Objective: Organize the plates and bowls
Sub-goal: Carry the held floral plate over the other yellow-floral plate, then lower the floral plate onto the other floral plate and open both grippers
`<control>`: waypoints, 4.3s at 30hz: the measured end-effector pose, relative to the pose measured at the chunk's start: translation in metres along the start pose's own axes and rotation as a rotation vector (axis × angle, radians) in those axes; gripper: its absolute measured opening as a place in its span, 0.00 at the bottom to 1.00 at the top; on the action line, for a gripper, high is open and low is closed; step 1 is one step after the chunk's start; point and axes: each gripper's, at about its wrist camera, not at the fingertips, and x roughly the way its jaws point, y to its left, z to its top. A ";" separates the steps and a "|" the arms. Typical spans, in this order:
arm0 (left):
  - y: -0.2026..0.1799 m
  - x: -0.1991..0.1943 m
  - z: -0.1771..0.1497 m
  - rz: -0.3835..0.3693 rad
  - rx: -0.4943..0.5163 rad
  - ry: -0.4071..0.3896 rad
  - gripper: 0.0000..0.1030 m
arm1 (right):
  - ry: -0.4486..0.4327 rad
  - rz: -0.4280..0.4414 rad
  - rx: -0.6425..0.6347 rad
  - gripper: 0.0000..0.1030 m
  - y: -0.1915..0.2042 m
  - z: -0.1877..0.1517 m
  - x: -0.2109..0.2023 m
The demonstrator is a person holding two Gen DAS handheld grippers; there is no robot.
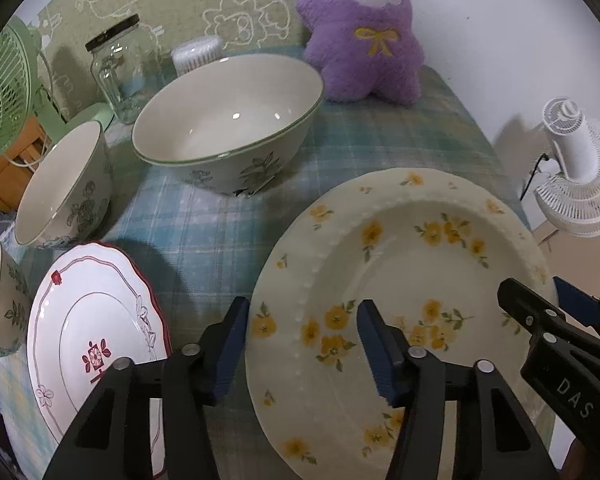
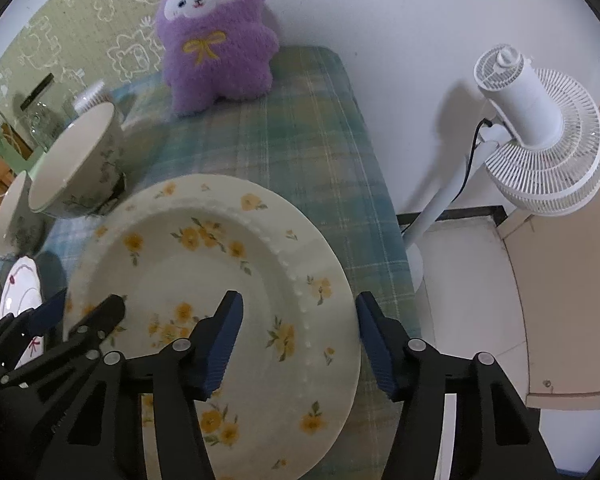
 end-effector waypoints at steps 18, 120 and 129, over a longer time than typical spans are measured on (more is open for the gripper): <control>0.000 0.000 -0.006 -0.004 0.024 -0.001 0.51 | 0.017 -0.038 -0.011 0.54 0.003 0.004 0.001; 0.025 -0.081 -0.173 0.057 0.156 0.070 0.69 | 0.031 -0.080 0.079 0.55 0.042 -0.182 -0.093; 0.016 -0.074 -0.167 0.092 0.143 0.051 0.80 | 0.059 -0.076 0.076 0.52 0.036 -0.176 -0.093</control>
